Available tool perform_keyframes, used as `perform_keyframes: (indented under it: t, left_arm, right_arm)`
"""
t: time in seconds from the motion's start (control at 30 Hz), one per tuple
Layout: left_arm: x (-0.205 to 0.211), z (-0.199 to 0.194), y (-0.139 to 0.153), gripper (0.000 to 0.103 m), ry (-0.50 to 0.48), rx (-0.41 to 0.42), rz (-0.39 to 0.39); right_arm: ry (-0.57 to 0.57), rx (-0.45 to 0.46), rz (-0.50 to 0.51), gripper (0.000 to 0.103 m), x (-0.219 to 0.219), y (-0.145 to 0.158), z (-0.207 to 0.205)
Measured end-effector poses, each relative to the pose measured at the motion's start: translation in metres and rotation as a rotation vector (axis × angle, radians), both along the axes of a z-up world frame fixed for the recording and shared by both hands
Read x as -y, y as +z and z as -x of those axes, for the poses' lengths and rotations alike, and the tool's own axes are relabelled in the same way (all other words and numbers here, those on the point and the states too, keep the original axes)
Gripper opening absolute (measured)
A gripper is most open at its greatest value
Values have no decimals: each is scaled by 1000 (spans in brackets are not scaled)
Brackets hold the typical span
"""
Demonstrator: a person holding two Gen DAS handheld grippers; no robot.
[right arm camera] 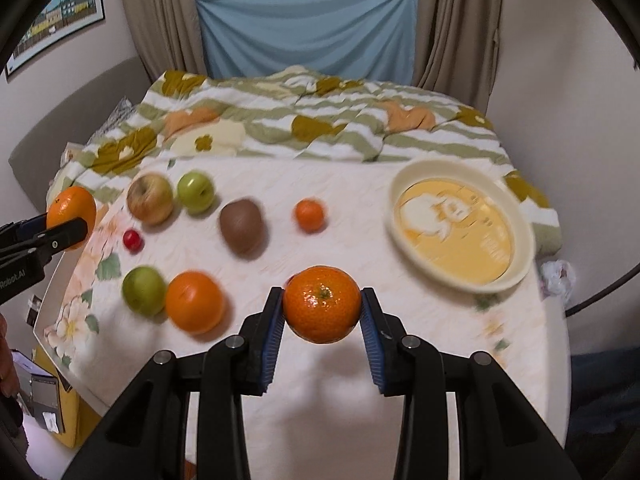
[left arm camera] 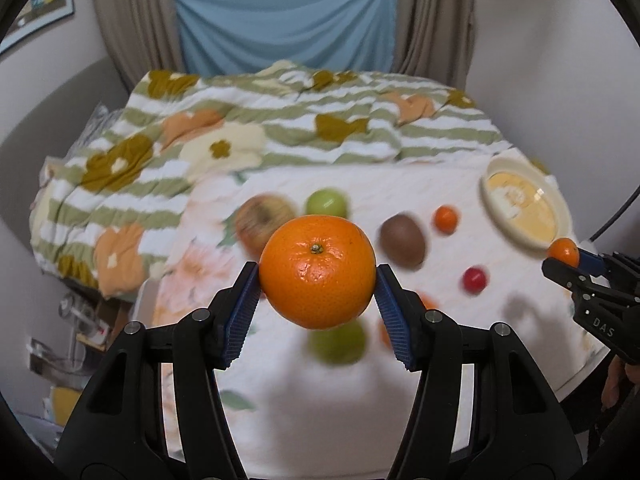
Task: Organize fruits
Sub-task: 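Carry the orange onto the duck plate and open the left gripper while the right carries the tangerine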
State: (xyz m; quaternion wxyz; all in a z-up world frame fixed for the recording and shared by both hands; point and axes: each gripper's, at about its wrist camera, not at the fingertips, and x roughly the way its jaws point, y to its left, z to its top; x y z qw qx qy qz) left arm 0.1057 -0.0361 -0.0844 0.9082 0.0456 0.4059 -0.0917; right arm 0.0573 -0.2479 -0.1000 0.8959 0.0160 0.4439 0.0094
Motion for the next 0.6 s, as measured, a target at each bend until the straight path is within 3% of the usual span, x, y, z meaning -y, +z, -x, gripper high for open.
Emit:
perform_keyframes:
  t: [0.3,0.6]
  left_arm:
    - [107,-37,18,65,-74,30,66]
    - [210,-75,-2,65,-176,4,97]
  right_arm:
    - [-44,27,15,35,88,17,-27]
    - [-90,22,8,34,156,5,-52]
